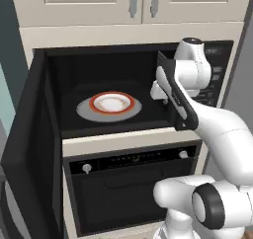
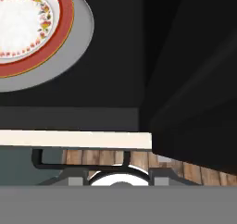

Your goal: Pick the broccoli from the counter and place it in the microwave.

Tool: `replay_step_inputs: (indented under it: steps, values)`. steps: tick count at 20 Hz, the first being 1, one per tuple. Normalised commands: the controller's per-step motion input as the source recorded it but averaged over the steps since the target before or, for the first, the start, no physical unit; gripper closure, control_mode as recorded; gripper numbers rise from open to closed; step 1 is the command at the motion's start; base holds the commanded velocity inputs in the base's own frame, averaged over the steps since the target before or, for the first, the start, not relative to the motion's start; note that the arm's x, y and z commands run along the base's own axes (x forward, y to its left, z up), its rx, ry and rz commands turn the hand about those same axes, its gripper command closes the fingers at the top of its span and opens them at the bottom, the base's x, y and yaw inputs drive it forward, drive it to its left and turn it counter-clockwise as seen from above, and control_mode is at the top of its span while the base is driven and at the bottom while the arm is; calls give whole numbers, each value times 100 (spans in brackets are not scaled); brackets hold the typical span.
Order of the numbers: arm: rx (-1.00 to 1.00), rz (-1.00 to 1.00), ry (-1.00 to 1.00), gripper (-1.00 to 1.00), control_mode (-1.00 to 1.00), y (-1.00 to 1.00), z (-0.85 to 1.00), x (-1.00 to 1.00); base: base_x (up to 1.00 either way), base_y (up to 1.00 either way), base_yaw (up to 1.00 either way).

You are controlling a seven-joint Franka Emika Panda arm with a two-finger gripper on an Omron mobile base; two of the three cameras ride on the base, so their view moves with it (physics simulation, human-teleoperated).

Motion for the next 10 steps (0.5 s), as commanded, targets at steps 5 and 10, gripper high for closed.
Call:
replay_step_inputs:
  steps: [5, 10]
  values:
    - [0, 0, -2, -100, 100, 0, 0, -6, -68, -22, 0]
    - [0, 0, 0, -100, 100, 0, 0, 0, -100, -28, 5]
